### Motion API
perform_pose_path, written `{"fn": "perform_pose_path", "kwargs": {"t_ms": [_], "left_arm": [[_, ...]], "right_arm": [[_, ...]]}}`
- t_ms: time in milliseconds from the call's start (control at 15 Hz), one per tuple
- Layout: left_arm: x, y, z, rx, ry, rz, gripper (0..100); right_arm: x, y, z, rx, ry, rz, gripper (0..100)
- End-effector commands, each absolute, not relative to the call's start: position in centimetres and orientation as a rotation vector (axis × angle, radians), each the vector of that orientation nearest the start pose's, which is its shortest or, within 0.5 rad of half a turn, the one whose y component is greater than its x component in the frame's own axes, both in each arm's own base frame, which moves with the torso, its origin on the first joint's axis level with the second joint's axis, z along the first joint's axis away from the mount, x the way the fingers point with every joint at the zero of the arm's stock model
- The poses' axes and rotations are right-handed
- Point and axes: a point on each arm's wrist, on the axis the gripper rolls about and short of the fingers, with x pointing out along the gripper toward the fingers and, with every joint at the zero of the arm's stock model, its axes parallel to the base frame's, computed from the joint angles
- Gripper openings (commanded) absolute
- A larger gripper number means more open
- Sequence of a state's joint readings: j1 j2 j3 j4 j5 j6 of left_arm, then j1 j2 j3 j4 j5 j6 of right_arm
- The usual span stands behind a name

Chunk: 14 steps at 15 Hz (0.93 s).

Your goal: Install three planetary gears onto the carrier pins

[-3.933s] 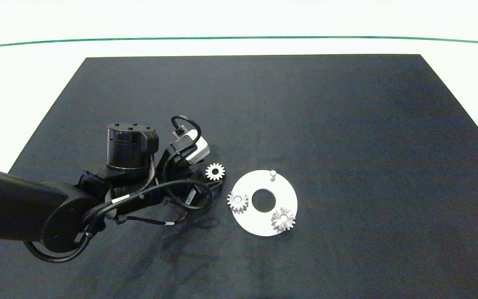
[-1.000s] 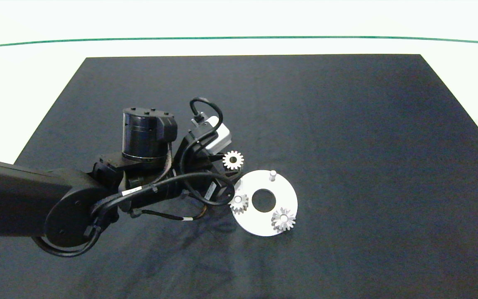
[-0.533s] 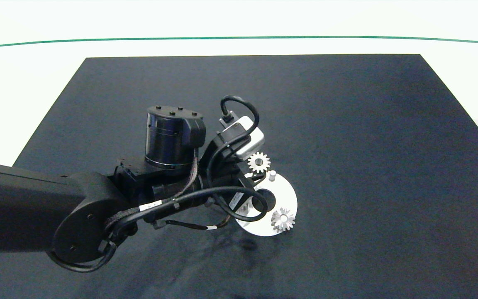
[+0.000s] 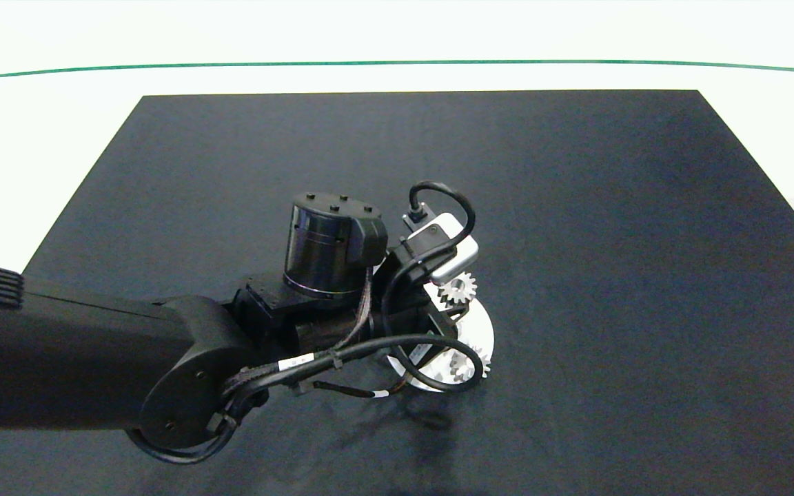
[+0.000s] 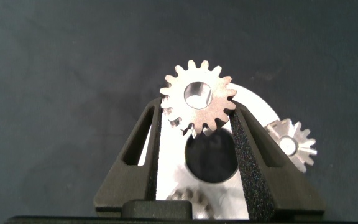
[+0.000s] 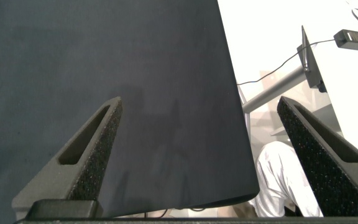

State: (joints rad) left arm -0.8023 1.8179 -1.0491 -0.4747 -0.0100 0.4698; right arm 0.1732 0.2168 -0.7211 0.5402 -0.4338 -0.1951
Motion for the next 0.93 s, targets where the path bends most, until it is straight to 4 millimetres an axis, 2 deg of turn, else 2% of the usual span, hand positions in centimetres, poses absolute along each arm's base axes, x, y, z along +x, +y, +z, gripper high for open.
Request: {"fn": "perform_pose_path", "kwargs": {"t_ms": [67,467,933], "left_arm": [[24.9,-26.0,18.9,0.563,0.089,-0.863,0],[25.6,-26.2,19.2,0.556,0.077,-0.852,0],[26.0,-25.9,18.6,0.563,0.096,-0.841,0]], "right_arm": [[-7.3,-2.2,21.1,-0.207,0.062,-0.255,100],[-7.4,-2.2,21.1,-0.207,0.062,-0.253,100],[-7.4,-2.3,21.1,-0.206,0.059,-0.255,100]]}}
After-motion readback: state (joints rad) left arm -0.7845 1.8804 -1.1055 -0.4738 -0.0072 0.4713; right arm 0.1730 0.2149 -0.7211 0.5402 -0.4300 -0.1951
